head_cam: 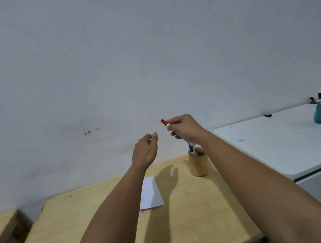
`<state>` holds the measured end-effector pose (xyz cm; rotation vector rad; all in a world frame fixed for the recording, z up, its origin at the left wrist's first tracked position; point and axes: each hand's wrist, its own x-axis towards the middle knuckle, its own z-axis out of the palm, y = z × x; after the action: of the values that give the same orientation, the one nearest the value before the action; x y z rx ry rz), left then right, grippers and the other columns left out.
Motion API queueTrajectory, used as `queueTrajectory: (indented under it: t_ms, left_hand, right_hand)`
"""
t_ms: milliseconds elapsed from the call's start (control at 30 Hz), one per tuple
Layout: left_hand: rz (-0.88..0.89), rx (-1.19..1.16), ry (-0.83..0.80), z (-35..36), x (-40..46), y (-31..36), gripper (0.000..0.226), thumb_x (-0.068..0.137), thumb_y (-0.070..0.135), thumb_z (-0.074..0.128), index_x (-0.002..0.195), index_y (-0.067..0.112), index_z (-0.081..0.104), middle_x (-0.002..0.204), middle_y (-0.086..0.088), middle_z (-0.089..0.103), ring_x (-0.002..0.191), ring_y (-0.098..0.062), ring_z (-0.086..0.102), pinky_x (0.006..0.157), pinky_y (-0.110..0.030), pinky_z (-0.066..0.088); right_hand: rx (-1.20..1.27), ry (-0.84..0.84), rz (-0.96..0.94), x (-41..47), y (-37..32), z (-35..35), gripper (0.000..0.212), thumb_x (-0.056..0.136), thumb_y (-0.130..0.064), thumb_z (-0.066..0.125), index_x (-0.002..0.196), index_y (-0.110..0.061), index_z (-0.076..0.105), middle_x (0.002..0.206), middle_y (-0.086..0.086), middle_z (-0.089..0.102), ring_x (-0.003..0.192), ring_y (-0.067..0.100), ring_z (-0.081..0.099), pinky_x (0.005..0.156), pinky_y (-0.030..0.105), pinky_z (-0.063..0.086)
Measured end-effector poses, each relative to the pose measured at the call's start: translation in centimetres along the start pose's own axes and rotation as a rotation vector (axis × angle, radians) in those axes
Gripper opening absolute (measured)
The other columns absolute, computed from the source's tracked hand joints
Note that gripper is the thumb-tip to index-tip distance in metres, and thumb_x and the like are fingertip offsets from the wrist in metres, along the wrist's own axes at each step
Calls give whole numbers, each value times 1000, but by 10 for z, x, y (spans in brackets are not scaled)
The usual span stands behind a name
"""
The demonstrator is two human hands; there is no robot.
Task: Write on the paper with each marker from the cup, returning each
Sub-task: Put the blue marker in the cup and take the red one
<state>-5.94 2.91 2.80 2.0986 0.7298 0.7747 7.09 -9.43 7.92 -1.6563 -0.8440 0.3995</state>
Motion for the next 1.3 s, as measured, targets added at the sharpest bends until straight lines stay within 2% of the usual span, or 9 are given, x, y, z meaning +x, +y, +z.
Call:
queueTrajectory:
  t_ms: [100,267,367,467,600,700,900,1133,1300]
  left_hand:
    - [-41,-6,116,-32,-15,-18,77,93,77,30,90,9,67,83,-5,74,80,-25,71,79,-46,57]
    - [-60,105,113,-66,-33,-48,68,105,60,35,57,13,45,55,-1,49,60,-27,48,58,-36,37]
    - [-100,111,53,-85,-34,-71,65,107,51,37,58,9,48,57,-4,54,59,-30,51,65,-43,52]
    - [-168,187,130,-121,-30,-105,64,107,49,36,70,3,59,84,-21,73,64,-35,68,75,-46,57]
    - [-203,463,290,-170,-35,-158,67,106,55,31,64,7,49,68,-13,62,70,-38,63,63,-39,44]
    - [-144,775,198,-152,-39,-187,61,105,59,27,81,10,55,74,-6,58,79,-36,63,63,-36,39]
    - [-75,1085,-75,-100,-43,-219,53,104,62,31,119,16,53,104,-5,73,95,-31,71,67,-35,40]
    - [-105,1032,35,-91,-49,-239,64,96,69,28,113,15,58,103,-7,72,98,-33,67,75,-42,45]
    - [299,848,64,-72,-39,-208,53,96,57,37,112,16,67,112,-4,67,104,-35,59,85,-45,46]
  right_hand:
    - [-89,-221,31,-14,13,30,17,97,-20,77,109,-9,83,100,7,82,77,15,73,65,29,53]
    - [-25,-479,98,-32,16,91,23,99,-21,77,112,-3,81,98,5,82,71,12,67,61,26,54]
    - [-76,-501,19,-35,20,120,23,98,-22,78,106,0,82,94,8,82,69,11,66,62,24,53]
    - [-262,-473,-98,-29,32,125,15,95,-22,80,96,-7,84,87,9,81,61,4,64,59,20,50]
    - [-238,-254,-65,-9,64,98,14,96,-20,79,94,-7,83,88,7,82,67,11,67,63,29,50]
    - [-168,-155,-27,1,83,101,12,95,-18,79,97,-6,82,94,11,82,71,16,68,66,33,51]
    - [-150,-168,13,8,117,130,7,95,-13,79,99,-7,81,86,5,79,58,-1,67,54,9,47]
    - [-63,-116,76,10,128,135,11,95,-12,81,103,-6,80,84,4,78,56,4,68,54,12,49]
    - [120,-14,129,9,118,132,8,101,-16,72,105,-9,73,83,6,76,59,16,59,57,26,46]
